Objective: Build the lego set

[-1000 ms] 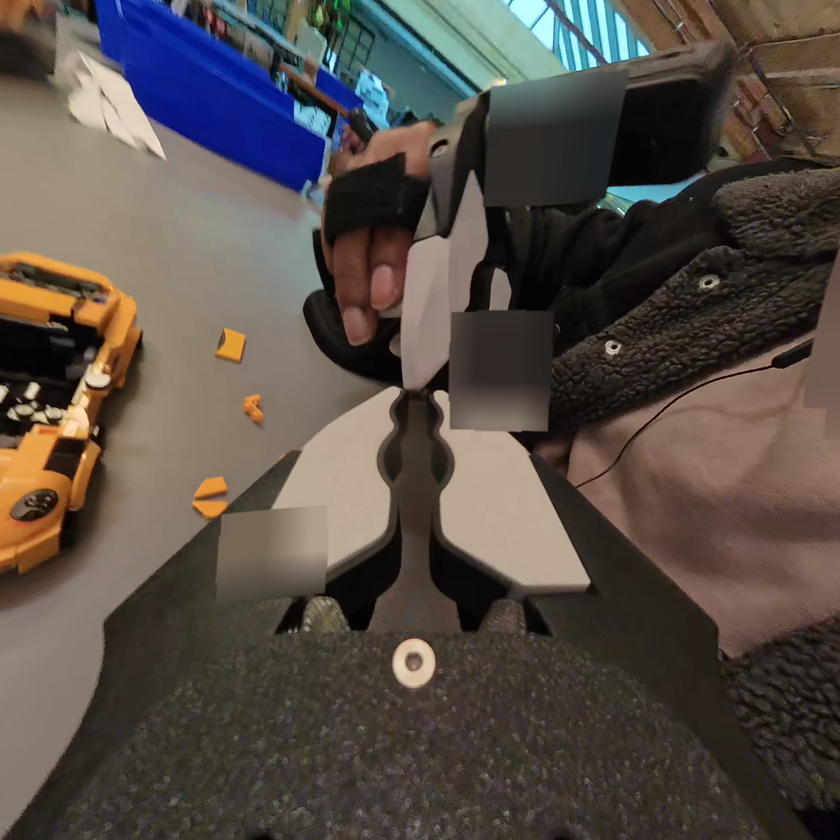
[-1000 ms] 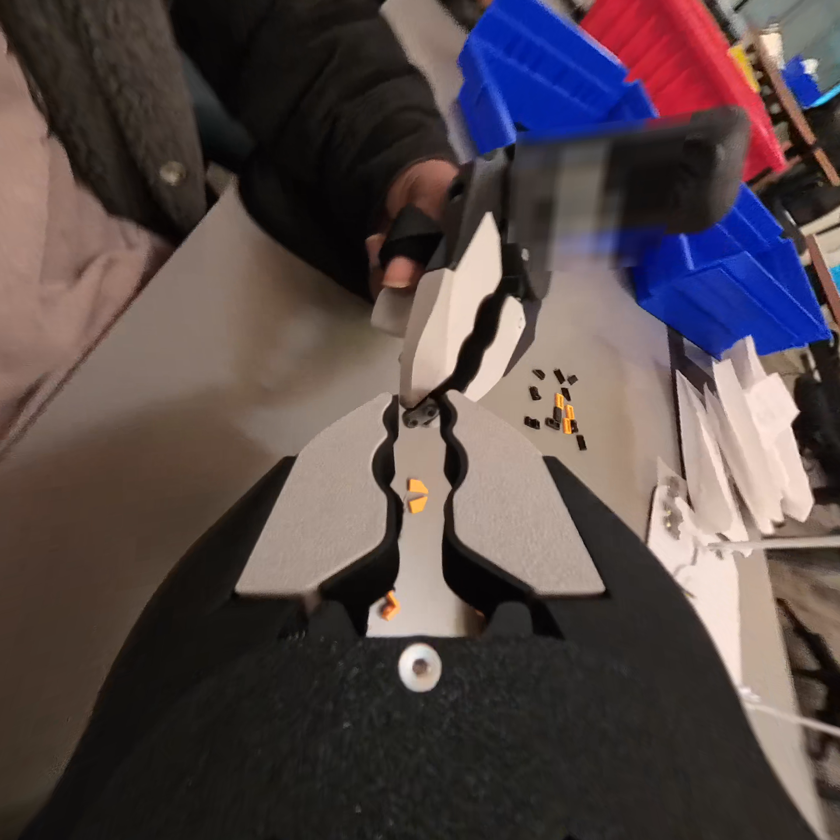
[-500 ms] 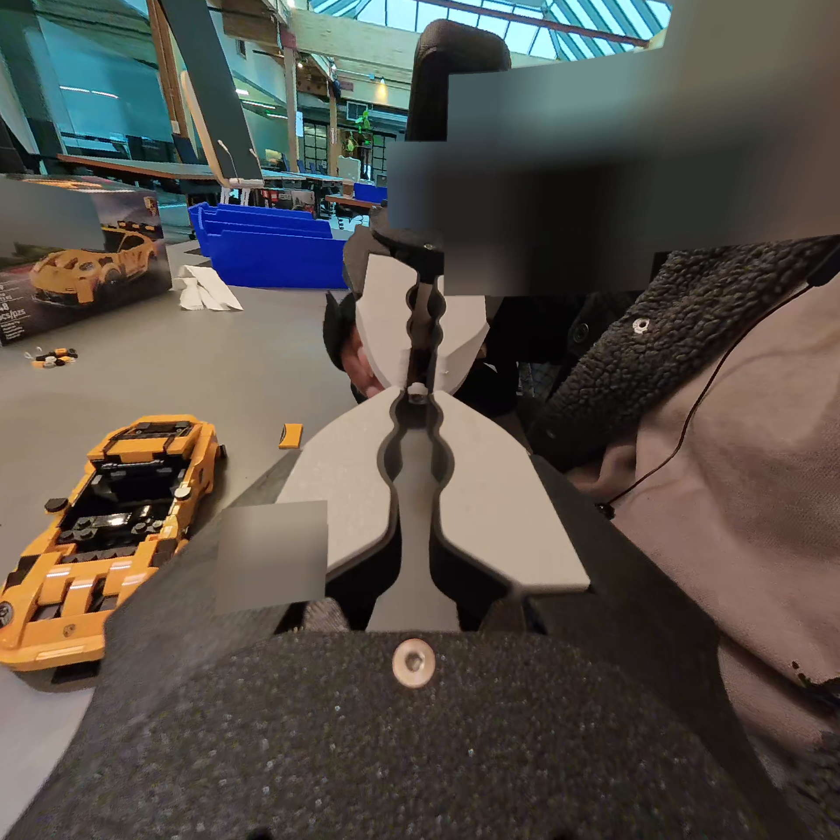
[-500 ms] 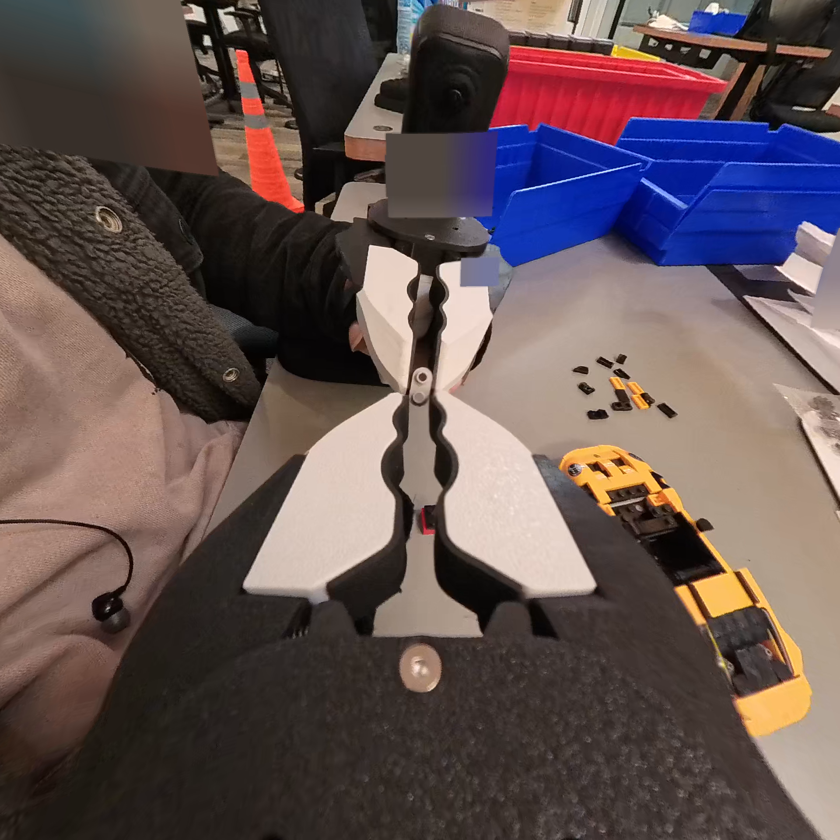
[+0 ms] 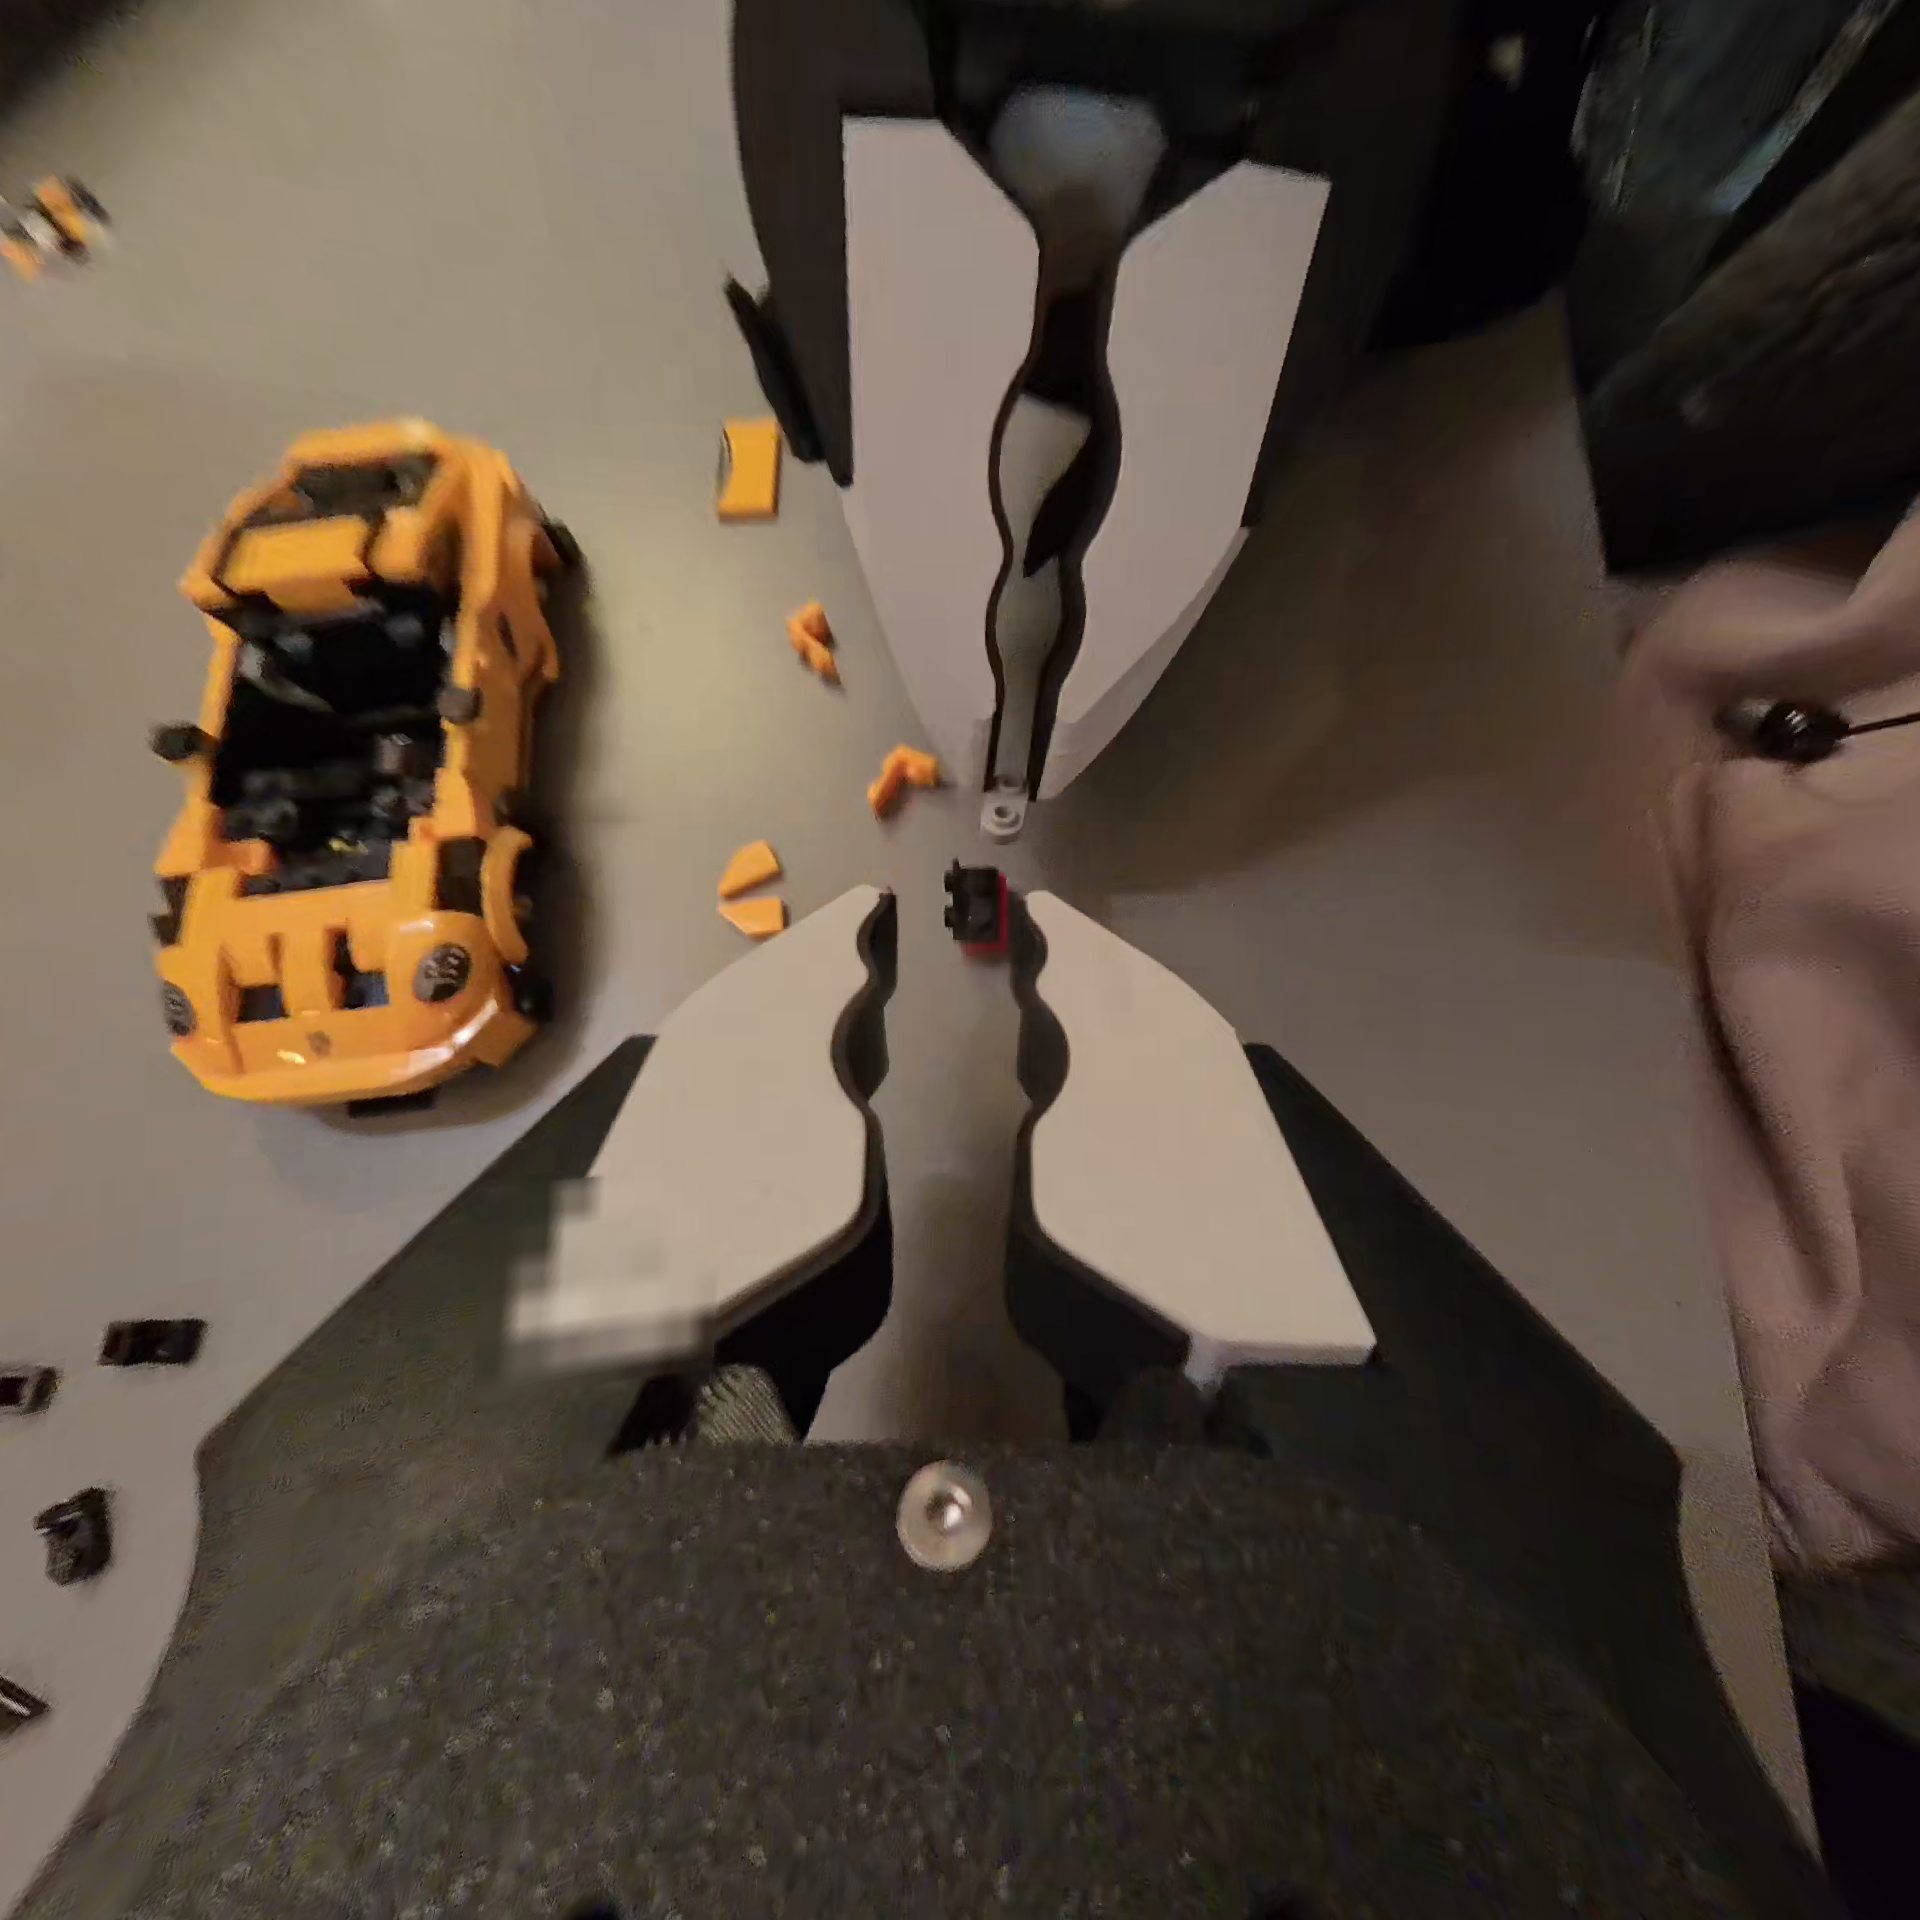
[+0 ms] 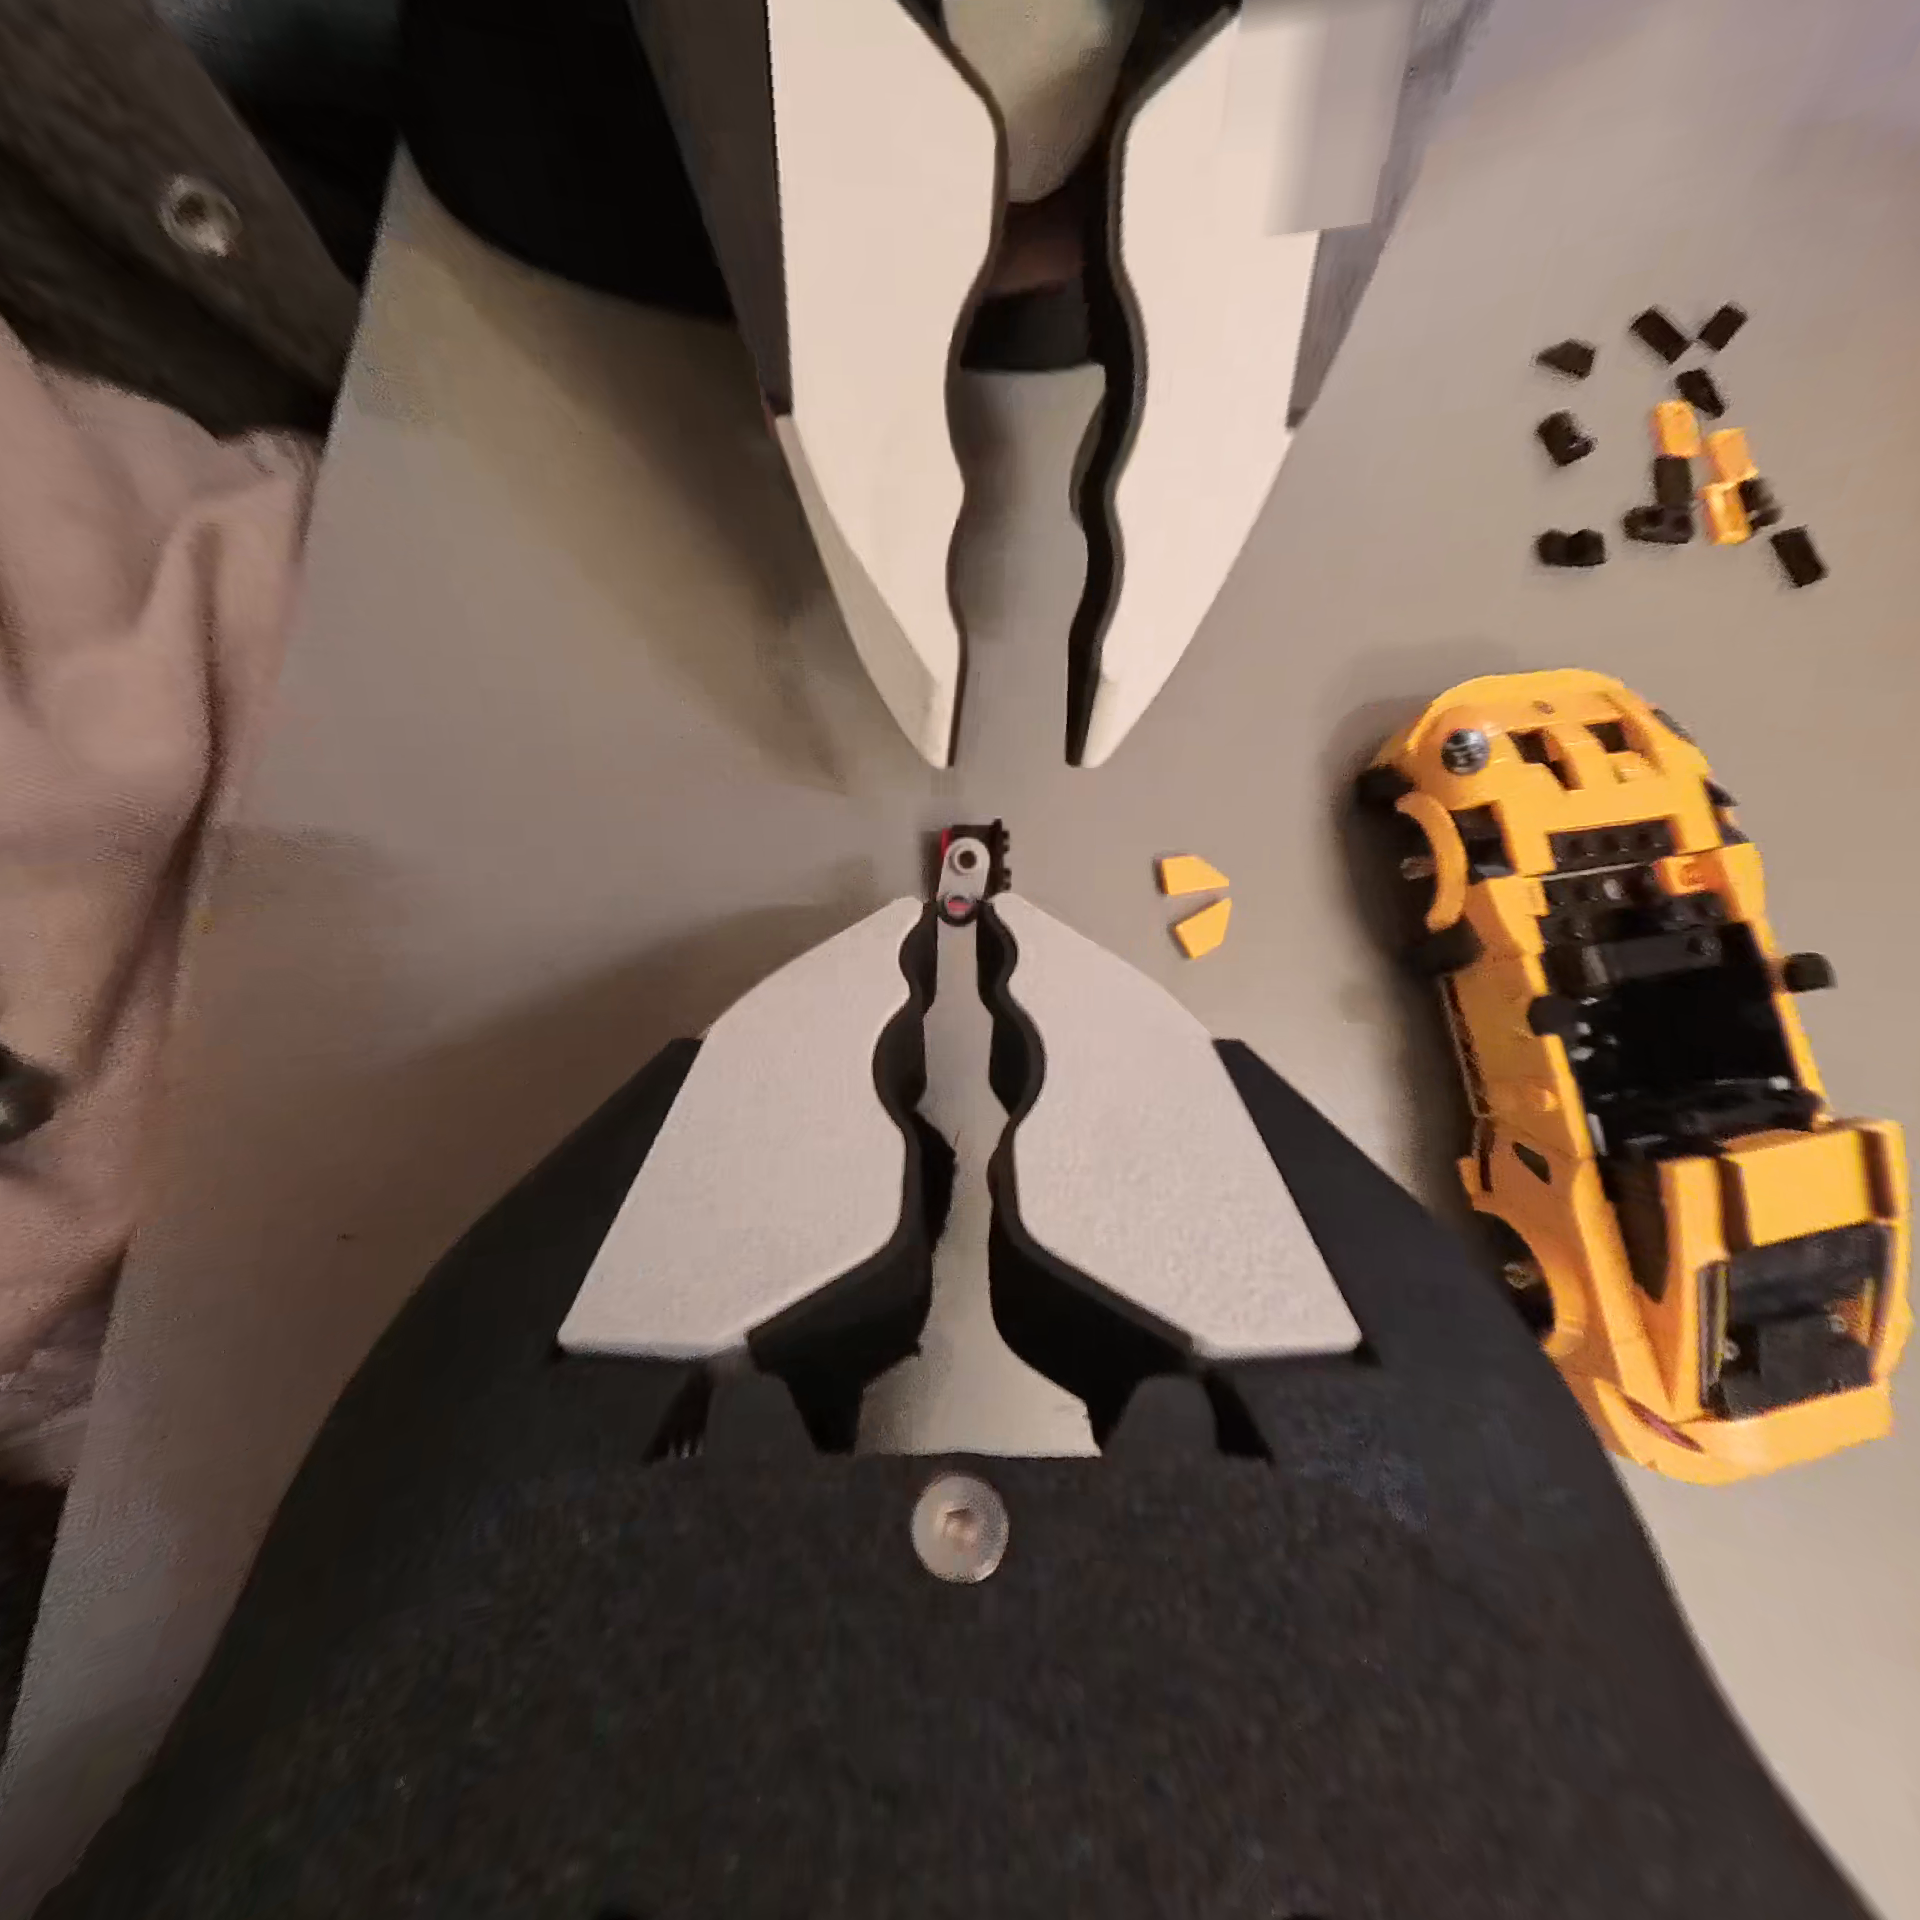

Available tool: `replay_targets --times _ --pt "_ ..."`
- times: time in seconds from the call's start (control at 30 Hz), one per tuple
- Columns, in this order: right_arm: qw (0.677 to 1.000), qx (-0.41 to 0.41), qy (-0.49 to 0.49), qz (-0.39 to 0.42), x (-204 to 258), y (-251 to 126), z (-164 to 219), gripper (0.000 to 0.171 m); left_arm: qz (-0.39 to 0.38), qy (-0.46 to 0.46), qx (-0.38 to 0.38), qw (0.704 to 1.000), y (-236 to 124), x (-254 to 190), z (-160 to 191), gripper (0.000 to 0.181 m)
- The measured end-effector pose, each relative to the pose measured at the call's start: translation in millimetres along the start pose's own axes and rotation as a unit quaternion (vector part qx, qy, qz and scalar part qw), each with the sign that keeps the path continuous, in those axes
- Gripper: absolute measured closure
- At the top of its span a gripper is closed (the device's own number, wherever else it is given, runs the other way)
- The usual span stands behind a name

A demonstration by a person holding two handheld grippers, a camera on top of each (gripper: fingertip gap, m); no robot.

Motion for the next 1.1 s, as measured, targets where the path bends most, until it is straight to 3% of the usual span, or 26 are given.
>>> replay_targets --times 0.17,0.63,1.1 --pt "0.998 0.050 -0.025 -0.017 -1.1 13.1 1.7 0.164 0.014 -0.014 0.061 0.998 13.4 0.5 9.5 0.154" --pt "0.994 0.086 -0.066 -0.017 -3.8 20.2 -2.3 0.164 0.054 -0.042 0.080 0.994 23.0 -2.0 9.9 0.168" --pt "0.994 0.085 -0.070 -0.009 -3.7 19.0 -2.1 0.163 0.059 -0.036 0.080 0.994 23.6 -4.0 10.5 0.168"
Point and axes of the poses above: each gripper's, where its closed fingertips meet, y out along the fingers, z out of its underside, x = y × z across the jaws, the point moved 4 cm from there along -y, back along the fingers, and after that the axes turned 1 degree about x, right-handed, at the moved point
